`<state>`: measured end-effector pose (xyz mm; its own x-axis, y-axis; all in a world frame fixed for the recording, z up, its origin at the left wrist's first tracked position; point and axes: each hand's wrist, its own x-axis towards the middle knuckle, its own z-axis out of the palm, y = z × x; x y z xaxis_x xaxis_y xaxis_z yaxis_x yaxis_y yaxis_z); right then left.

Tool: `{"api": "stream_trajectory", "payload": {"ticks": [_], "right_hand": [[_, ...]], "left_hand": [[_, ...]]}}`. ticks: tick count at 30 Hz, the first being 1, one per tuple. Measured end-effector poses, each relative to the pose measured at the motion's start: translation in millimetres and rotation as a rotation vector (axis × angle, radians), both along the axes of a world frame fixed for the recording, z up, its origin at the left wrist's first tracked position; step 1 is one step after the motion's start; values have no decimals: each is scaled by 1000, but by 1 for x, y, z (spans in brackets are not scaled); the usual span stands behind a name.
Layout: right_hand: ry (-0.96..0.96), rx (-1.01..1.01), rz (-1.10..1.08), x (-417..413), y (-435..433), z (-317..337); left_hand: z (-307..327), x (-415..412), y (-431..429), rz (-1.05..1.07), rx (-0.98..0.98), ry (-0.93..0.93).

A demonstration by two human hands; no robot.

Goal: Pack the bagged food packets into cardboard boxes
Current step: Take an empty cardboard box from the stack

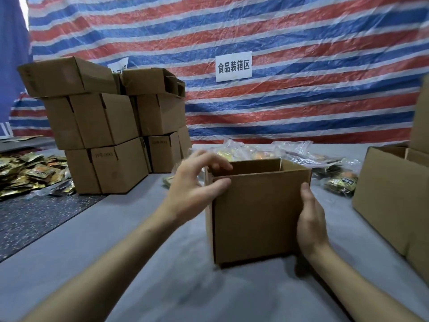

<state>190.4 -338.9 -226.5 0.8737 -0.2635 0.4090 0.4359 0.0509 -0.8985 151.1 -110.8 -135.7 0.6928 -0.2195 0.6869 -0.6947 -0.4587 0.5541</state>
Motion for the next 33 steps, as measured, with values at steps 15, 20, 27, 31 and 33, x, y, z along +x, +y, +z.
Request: {"api": "stream_trajectory", "payload": {"ticks": [15,20,27,31,33], "right_hand": [[142,26,19,-6,1,1],[273,-10,29,4,2,3],[315,-626,-26,41,-8,20],[397,-1140,-11,55,-8,-1],[452,-1239,-77,61,-7,-8]], "left_hand": [[-103,58,2,-288,-735,635],[-99,59,10,-201,-682,498],[-103,60,13,-213,-708,529],[-103,63,16,-196,-745,567],[-102,64,17,-195,-759,568]]}}
